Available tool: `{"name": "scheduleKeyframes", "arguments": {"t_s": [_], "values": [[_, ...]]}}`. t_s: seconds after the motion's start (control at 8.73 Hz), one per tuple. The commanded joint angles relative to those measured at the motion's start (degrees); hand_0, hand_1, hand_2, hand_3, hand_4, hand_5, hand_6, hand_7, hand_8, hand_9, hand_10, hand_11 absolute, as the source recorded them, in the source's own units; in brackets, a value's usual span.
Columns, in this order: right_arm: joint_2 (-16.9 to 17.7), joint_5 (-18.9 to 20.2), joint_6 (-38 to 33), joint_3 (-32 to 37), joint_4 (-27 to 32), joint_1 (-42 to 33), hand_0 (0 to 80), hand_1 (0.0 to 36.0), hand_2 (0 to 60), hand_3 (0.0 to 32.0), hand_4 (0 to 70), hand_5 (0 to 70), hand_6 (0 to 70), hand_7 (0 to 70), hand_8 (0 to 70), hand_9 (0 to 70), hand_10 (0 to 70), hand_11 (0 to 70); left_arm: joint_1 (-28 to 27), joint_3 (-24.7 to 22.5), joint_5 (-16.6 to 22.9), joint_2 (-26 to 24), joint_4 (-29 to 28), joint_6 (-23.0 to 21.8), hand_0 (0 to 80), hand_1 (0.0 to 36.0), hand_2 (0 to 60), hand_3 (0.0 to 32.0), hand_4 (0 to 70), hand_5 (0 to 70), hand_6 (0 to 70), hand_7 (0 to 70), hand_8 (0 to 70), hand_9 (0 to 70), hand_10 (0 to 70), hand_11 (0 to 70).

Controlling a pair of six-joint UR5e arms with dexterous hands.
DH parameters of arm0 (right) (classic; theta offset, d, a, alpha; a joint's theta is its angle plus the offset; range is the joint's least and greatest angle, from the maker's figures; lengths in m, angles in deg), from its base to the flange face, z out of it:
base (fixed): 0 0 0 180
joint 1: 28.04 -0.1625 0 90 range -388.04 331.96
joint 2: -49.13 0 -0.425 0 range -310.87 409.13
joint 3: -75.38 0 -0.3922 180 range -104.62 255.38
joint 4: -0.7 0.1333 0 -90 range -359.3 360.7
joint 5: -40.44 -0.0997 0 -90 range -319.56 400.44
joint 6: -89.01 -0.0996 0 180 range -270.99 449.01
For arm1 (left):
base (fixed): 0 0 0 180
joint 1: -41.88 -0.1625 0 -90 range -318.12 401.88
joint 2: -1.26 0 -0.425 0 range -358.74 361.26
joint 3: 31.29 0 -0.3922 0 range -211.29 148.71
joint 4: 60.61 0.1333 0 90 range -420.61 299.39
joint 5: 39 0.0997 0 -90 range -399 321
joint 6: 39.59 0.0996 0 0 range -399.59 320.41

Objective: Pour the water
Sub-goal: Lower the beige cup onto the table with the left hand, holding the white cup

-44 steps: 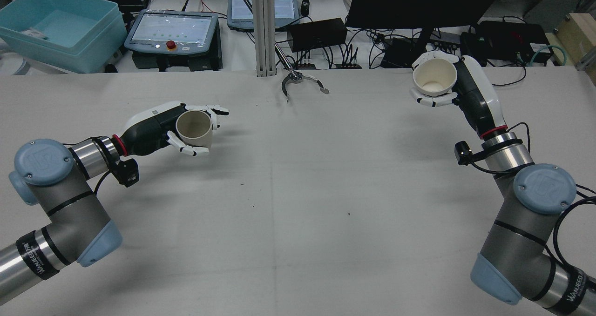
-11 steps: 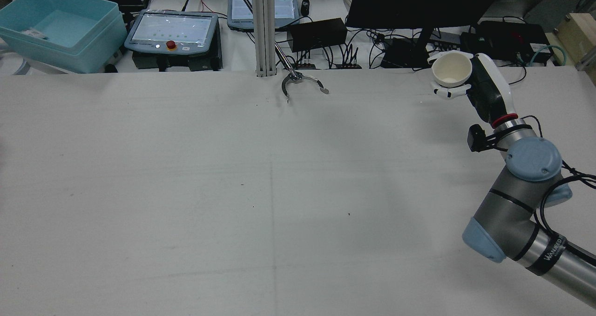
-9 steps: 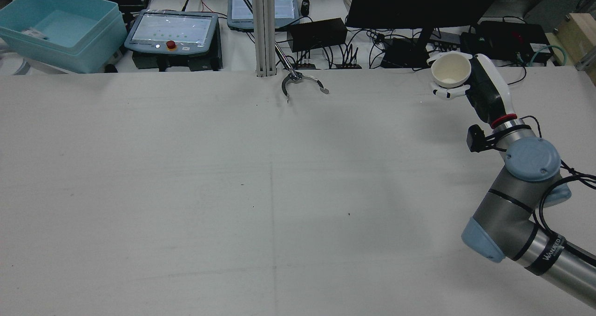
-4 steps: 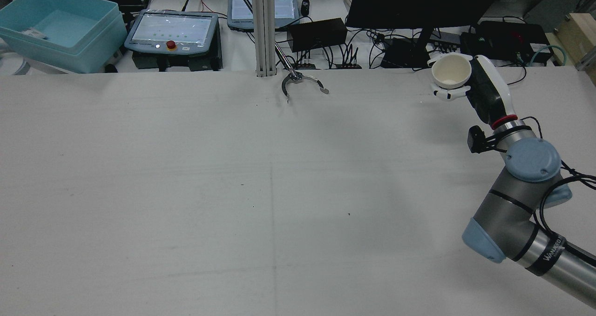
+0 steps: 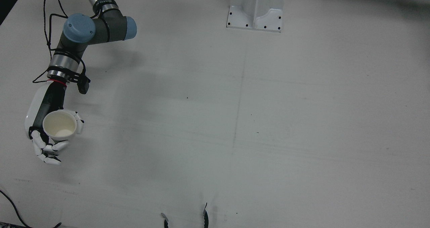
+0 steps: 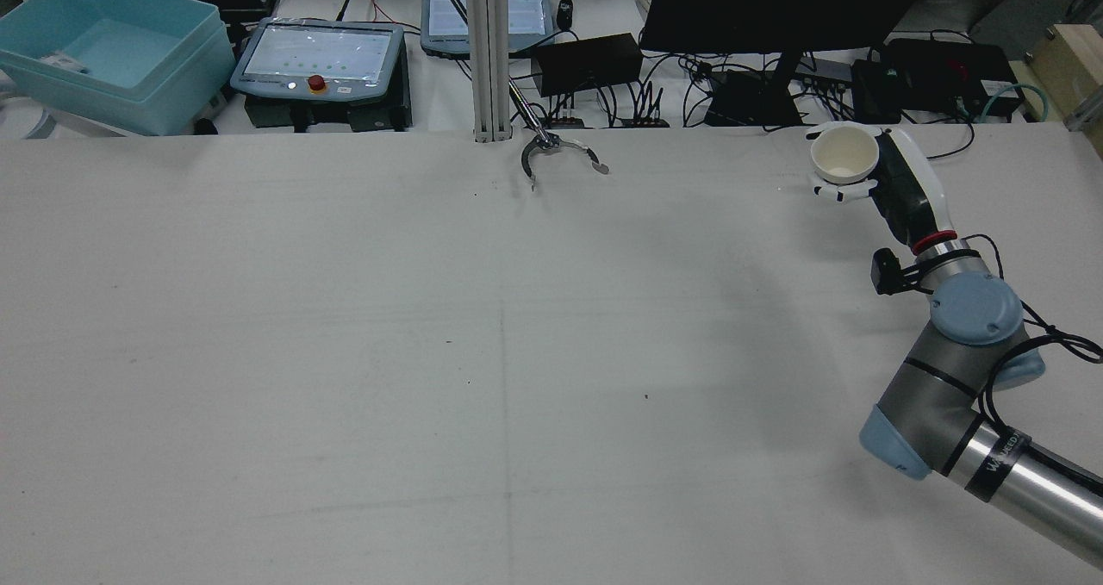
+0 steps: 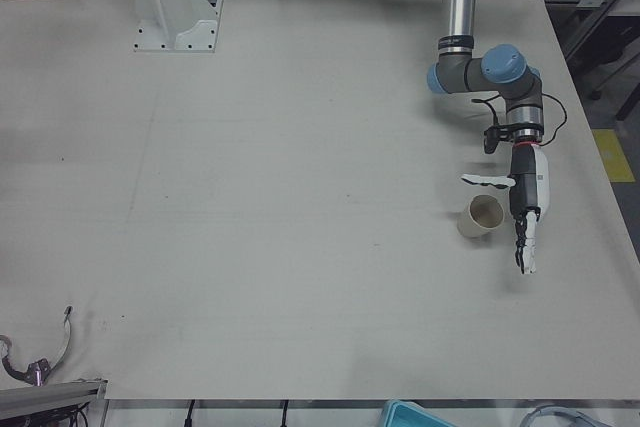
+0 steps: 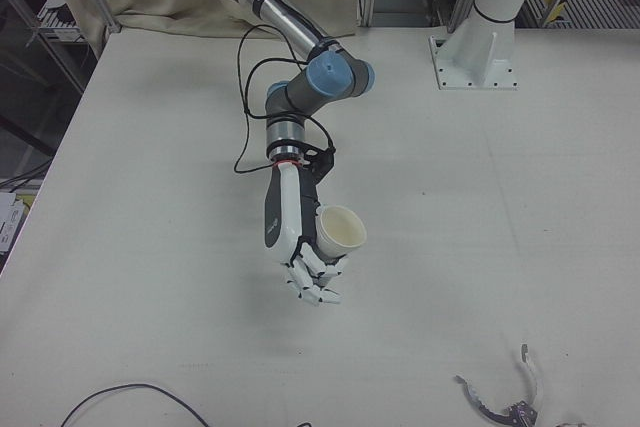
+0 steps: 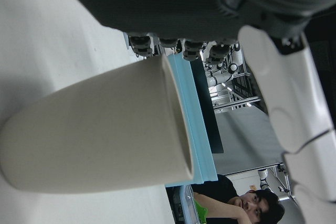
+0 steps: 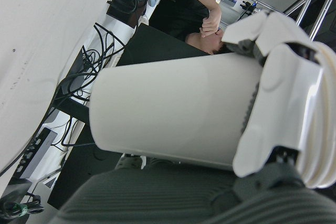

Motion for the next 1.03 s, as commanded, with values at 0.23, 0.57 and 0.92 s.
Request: {"name": "scheduleKeyframes", "arguments": {"t_s": [0.23,0.57,0.92], "values": [[-0.1,-0.5,-6.2,6.3,10.5,1.0,57.4,12.7,0.0,0.0,28.6,52.0,34.1,32.4,40.4,53.1,18.2,27.9,1.5,-4.8,0.3,2.2,0.7,0.2,53.2,13.9,0.0,0.0,11.5,7.6,0.0,11.3,0.0,0.8,3.9,7.8],[0.4,-2.0,-8.2,9.5,10.5,3.3,56.5,10.7,0.0,0.0,27.3,49.7,31.6,30.6,38.4,51.1,17.5,26.8,1.5,-7.2,0.4,4.0,1.4,0.3,53.7,14.6,0.0,0.4,11.6,8.5,0.0,11.8,0.0,0.9,4.2,8.2],[0.3,-1.9,-8.0,9.6,10.4,3.6,55.8,7.3,0.0,0.0,23.4,22.4,16.9,17.4,20.0,28.8,9.5,15.2,1.5,-7.2,0.3,4.7,1.3,0.2,53.5,14.4,0.0,0.0,12.5,9.4,0.0,11.9,0.0,0.9,4.4,8.6]]}}
